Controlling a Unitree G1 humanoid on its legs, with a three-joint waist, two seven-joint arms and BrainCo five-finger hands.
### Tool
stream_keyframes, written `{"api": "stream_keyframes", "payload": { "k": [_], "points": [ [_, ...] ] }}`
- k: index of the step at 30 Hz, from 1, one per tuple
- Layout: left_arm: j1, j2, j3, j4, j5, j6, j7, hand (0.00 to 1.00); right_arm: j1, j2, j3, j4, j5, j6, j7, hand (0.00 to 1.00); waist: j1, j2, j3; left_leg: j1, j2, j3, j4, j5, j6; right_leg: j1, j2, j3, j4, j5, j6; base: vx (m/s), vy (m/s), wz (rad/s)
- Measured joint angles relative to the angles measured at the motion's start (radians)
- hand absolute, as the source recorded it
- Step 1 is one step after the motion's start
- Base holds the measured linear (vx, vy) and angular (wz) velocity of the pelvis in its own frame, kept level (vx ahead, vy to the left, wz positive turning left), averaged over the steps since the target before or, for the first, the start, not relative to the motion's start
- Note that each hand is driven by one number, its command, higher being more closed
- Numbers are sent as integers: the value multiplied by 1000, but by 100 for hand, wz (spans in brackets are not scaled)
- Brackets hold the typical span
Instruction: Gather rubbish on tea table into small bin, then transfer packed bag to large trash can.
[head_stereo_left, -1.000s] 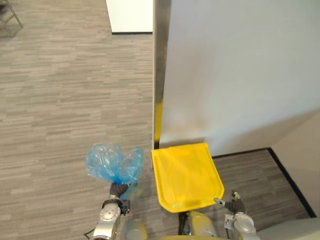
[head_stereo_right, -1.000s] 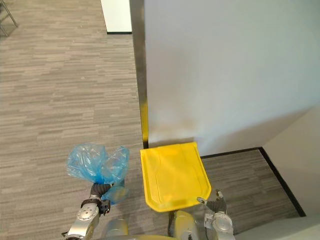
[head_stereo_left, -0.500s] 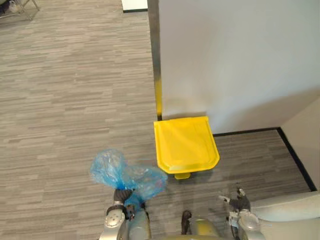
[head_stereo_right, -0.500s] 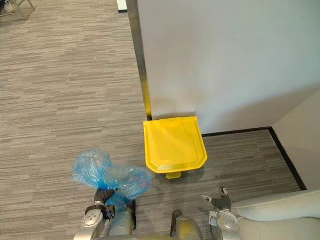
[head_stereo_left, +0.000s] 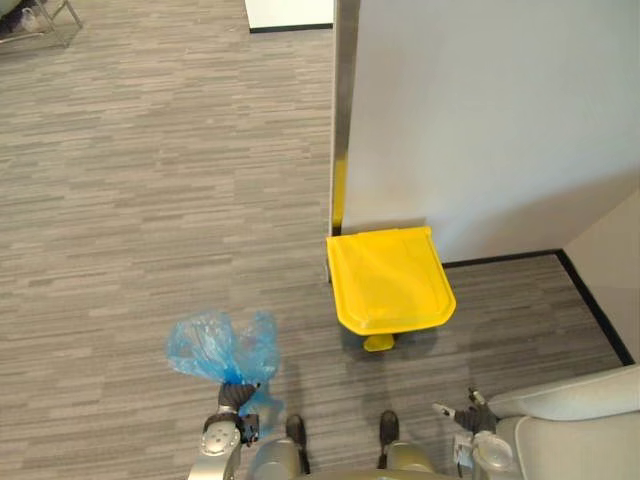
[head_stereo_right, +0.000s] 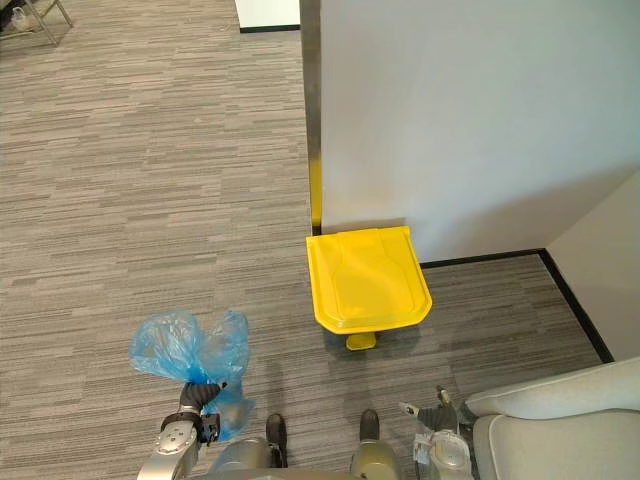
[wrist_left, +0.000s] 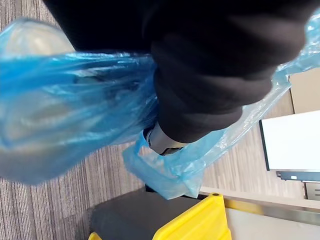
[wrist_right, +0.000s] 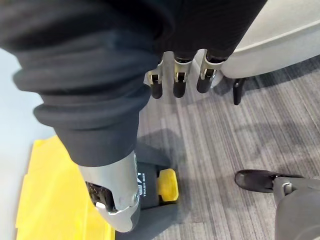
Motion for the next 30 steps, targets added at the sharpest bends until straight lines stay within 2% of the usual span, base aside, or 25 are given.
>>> {"api": "stream_keyframes", "payload": {
  "k": [3, 6, 8, 9, 10, 11, 12, 13, 15, 16, 17, 18, 19, 20, 22, 23, 24, 25, 26, 29, 30],
  "points": [
    [3, 8, 3, 11, 0, 0, 0, 100, -1, 0, 0, 0, 0, 0, 3, 0, 0, 0, 0, 9, 6, 0, 52, -16, 22, 26, 10, 6, 10, 1, 3, 94, 18, -7],
    [2, 8, 11, 9, 0, 1, 0, 100, -14, 0, -2, 0, 8, 0, 4, 0, -1, 1, 1, -12, 30, 0, 185, -102, 32, 8, 18, 9, 135, -73, 8, 113, 16, -4],
    [3, 8, 11, 4, -1, 2, 0, 100, -15, 0, -9, -3, 20, 0, 4, 0, 0, -4, 4, -23, 50, -14, 325, -192, 45, -28, 10, 13, 319, -166, 27, 121, 17, -1],
    [3, 8, 11, -1, -1, 4, 0, 100, -15, 2, -16, -3, 22, 0, 4, 0, 0, -3, 8, -20, 55, -16, 345, -218, 51, -36, 2, 8, 364, -174, 33, 113, 5, -2],
    [2, 9, 13, -24, -1, 5, 0, 100, -22, 14, -40, -12, 40, 0, 4, 0, -1, -3, 25, -4, 61, -24, 373, -249, 65, -120, -7, 0, 558, -166, 31, 102, 0, 0],
    [1, 8, 10, -38, -1, 6, 0, 100, -25, 21, -46, -19, 42, 0, 4, 0, -1, 5, 41, 5, 67, -26, 388, -265, 71, -165, -5, -12, 631, -198, 29, 108, 12, 0],
    [-1, 5, 10, -49, -1, 6, 1, 100, -24, 28, -45, -23, 43, 0, 4, 0, 2, 6, 51, 17, 80, -28, 414, -289, 72, -192, -1, -27, 627, -223, 16, 138, -17, -2],
    [-6, 10, 12, -52, -2, 7, 3, 100, -21, 35, -44, -35, 45, 1, 5, 0, 4, 2, 59, 28, 90, -27, 438, -315, 70, -221, 3, -46, 594, -223, 13, 218, -73, -4],
    [-42, 20, 10, -51, -2, 8, 2, 100, -18, 38, -45, -52, 48, 2, 2, 0, -1, -21, 76, 48, 92, -26, 489, -371, 60, -290, -1, -87, 356, -132, 21, 215, -98, 10],
    [-57, 19, 9, -51, -2, 7, 3, 100, -18, 36, -45, -52, 47, 3, 0, 0, 0, -26, 85, 51, 90, -28, 504, -382, 55, -289, -5, -99, 302, -108, 30, 177, -129, 38],
    [-85, 13, 9, -47, -2, 7, 6, 100, -18, 26, -45, -52, 47, 8, -6, 0, -1, -22, 107, 66, 90, -48, 545, -424, 41, -283, -8, -121, 256, -92, 35, 345, -205, 31],
    [-107, -19, 4, -42, -2, 7, 16, 100, -31, 5, -50, -52, 46, 10, -15, 0, 2, 11, 130, 96, 111, -77, 550, -457, 19, -273, 10, -118, 298, -59, 39, 311, -176, 26],
    [-110, -21, 1, -42, -3, 7, 18, 100, -35, 4, -53, -54, 46, 10, -15, 0, 3, 17, 133, 99, 112, -81, 546, -458, 18, -275, 13, -114, 313, -67, 47, 394, -230, 26],
    [-128, -21, -15, -42, -2, 7, 19, 100, -35, 6, -79, -73, 46, 9, -16, 0, -3, 27, 143, 112, 104, -105, 509, -458, 16, -314, 21, -69, 405, -114, 52, 322, -238, 50],
    [-138, -20, -12, -36, -2, 5, 20, 100, -13, 4, -135, -75, 47, 10, -15, 0, -9, 41, 150, 163, 112, -159, 460, -470, -9, -348, 53, -24, 573, -227, -15, 344, -245, 66],
    [-137, -22, -11, -34, -1, 3, 23, 100, -7, 4, -147, -79, 47, 16, -15, 0, -12, 47, 148, 171, 123, -168, 449, -473, -17, -354, 54, -38, 606, -262, -23, 364, -235, 40],
    [-139, -23, -8, -34, -1, 2, 30, 100, -11, 4, -150, -85, 48, 21, -15, 0, -11, 64, 140, 164, 156, -175, 431, -469, -29, -375, 71, -70, 629, -306, -23, 352, -228, 12],
    [-142, -23, -9, -34, -1, 2, 31, 100, -22, 5, -149, -92, 49, 21, -14, 0, -6, 69, 136, 152, 169, -174, 429, -459, -40, -385, 82, -79, 626, -312, -24, 365, -273, -13],
    [-151, -23, -10, -33, -2, 2, 31, 100, -51, 11, -142, -107, 49, 16, -13, 0, -1, 70, 135, 114, 194, -175, 444, -419, -61, -408, 105, -89, 621, -312, -25, 190, -182, -18],
    [-172, -42, -31, -35, -2, 2, 19, 100, -79, 26, -143, -113, 50, 16, -12, 0, -12, 72, 133, 92, 215, -181, 418, -363, -63, -399, 115, -126, 585, -305, -39, 167, -192, 23],
    [-179, -46, -33, -36, -2, 1, 18, 100, -85, 27, -139, -112, 57, 16, -12, 0, -17, 71, 133, 87, 216, -190, 382, -335, -65, -395, 113, -139, 556, -292, -61, 16, -130, 42]
  ]
}}
